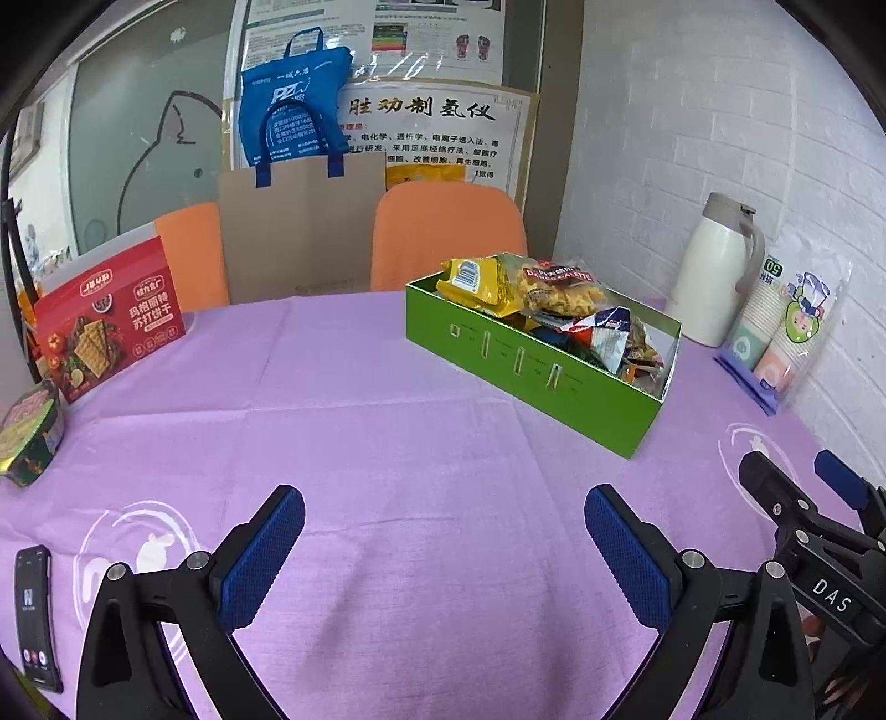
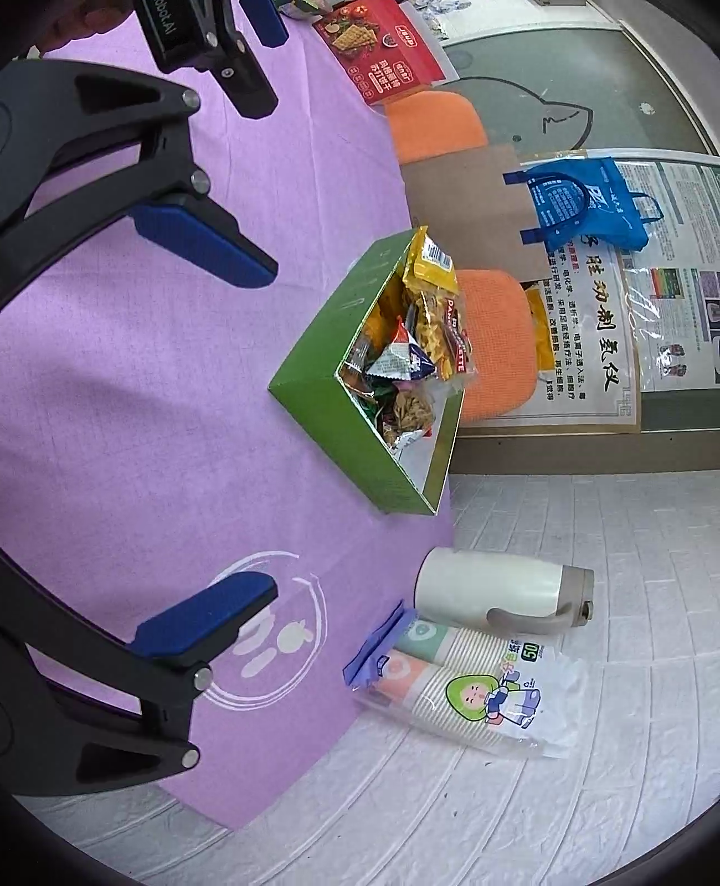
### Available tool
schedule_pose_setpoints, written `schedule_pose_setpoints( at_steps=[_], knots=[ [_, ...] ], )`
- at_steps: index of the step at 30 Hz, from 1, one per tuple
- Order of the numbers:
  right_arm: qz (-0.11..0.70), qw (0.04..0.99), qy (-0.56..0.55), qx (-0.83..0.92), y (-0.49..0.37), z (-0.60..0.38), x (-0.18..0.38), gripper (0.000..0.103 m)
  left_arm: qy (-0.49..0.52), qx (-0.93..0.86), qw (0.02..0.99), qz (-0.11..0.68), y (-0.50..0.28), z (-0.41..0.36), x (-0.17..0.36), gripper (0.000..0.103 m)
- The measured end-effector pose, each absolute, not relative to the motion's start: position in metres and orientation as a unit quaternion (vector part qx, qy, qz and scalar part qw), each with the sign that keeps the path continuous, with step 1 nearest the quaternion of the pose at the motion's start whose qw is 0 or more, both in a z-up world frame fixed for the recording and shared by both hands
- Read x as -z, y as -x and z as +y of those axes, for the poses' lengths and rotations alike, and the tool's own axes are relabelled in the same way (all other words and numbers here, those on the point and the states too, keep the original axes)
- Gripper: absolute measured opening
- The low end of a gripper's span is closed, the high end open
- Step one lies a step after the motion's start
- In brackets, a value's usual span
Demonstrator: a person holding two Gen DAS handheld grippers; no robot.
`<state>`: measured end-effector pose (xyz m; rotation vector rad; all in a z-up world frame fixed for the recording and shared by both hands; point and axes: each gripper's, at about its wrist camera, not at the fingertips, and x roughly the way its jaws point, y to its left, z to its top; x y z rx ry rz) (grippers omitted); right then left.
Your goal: Organize snacks
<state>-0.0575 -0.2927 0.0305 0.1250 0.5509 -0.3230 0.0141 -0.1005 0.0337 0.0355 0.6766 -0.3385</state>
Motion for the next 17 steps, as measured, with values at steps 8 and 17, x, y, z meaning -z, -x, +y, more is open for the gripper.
schedule_pose_setpoints(
  at_steps=[8,17],
  knots=[
    [0.276,0.948,-0.046,0.152,0.057,-0.278,-0.030,0.102,-0.007,0.153,0.936,0.318,-0.009,-0.088,-0.037,0.103],
    [0.277,0.949,-0.041,0.148,0.057,-0.272,-0.030,0.102,-0.002,0.143,0.939,0.313,-0.006,-0.082,-0.039,0.103]
  ],
)
